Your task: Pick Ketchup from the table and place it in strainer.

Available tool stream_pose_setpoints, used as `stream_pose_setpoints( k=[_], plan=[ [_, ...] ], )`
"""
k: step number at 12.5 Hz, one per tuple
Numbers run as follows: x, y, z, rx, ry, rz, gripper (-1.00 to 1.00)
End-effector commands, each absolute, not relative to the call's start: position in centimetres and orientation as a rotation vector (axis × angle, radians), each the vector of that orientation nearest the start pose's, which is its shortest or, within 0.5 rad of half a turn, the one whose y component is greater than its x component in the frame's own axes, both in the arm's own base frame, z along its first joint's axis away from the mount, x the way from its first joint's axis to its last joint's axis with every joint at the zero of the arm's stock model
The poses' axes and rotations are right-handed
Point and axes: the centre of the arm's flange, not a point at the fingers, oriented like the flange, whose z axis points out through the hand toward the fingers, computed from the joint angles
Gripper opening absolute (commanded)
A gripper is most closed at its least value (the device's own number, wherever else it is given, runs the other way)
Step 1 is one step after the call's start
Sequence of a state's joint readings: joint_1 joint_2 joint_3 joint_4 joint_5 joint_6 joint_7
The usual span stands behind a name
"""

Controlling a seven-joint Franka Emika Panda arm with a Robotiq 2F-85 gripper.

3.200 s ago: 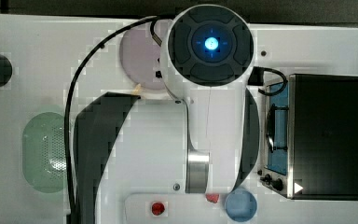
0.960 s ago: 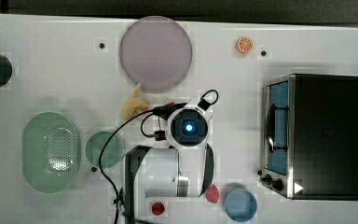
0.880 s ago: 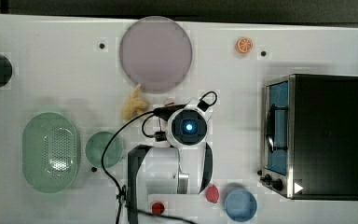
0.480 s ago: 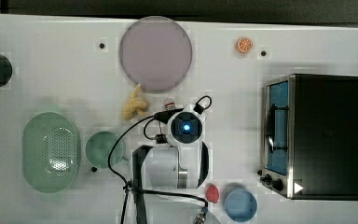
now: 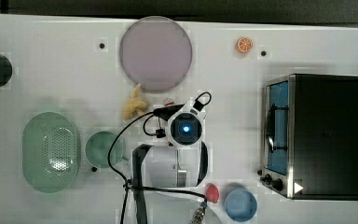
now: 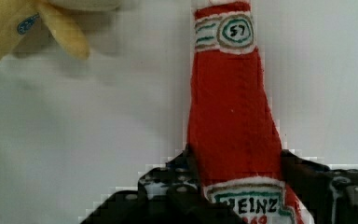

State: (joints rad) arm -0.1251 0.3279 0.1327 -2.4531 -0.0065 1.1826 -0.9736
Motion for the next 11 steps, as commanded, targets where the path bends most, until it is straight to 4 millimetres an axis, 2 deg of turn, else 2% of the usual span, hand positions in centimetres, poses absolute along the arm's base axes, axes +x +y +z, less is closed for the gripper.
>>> stream_pose_setpoints(
  k=[1, 2, 4, 6, 9, 11],
  plan=[
    [48.8, 0.6, 17.2, -3.081, -0.335, -0.021, 0.20],
    [49.4, 0.5, 18.3, -3.086, -0.336, -0.054, 0.20],
    [50.4, 0.5, 22.0, -3.098, -0.341, -0.112, 0.20],
    [51.2, 0.8, 27.1, -3.109, -0.357, -0.112, 0.20],
    [51.6, 2.1, 35.5, -3.121, -0.385, 0.007, 0.20],
    [51.5, 3.4, 40.4, -3.123, -0.394, 0.096, 0.20]
  ],
)
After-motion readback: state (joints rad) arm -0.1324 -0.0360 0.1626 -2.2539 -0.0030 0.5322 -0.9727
